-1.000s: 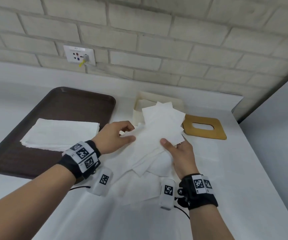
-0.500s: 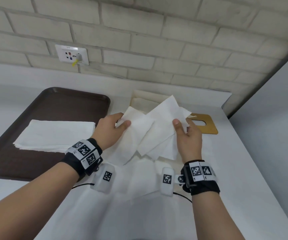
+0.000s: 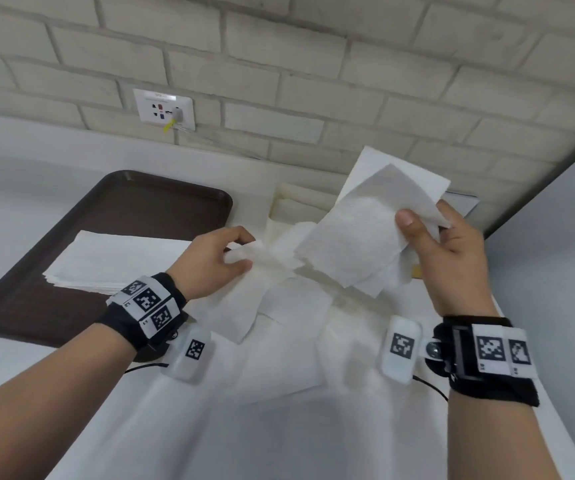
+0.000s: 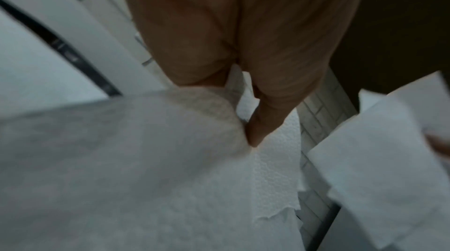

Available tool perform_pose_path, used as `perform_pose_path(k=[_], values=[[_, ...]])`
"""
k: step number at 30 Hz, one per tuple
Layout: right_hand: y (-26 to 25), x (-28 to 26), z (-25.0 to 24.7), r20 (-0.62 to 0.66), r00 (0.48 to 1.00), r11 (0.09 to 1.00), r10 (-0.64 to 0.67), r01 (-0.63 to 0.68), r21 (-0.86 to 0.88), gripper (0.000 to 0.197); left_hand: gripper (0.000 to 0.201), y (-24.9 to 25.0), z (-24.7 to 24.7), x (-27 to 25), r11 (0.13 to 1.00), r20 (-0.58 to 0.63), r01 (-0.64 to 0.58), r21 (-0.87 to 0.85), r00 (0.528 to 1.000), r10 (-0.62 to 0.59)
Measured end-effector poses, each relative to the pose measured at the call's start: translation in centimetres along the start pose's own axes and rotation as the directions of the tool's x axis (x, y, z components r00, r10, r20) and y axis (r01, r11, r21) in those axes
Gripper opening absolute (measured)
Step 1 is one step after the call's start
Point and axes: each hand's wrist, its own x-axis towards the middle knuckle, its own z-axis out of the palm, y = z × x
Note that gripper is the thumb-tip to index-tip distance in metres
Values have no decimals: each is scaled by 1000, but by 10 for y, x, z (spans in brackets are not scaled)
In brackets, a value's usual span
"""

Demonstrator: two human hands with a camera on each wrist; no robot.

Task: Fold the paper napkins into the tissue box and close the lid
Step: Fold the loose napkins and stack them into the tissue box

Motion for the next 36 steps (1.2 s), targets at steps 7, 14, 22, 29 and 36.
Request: perform_pose_path(k=[7,14,22,29,36], values=[[3,-17,-16,389,921,990,5,-58,125,19,27,7,-18,10,996,-97,-6,-92,995,-3],[55,-9,18,651,707,845,277,144,-515,19,21,14,-16,5,963,-45,42,-264,997,-56],[51,-4,62,756,641,866,136,294,-405,6,14,22,-22,5,950,54,-80,-303,993,100],[41,-16,81,624,767,927,150,110,-359,23,18,23,-21,5,907,-36,-173,-384,984,173],[34,-37,69,528,831,969,174,-49,-243,38,9,20,-17,8,905,-152,-217,-366,973,172]])
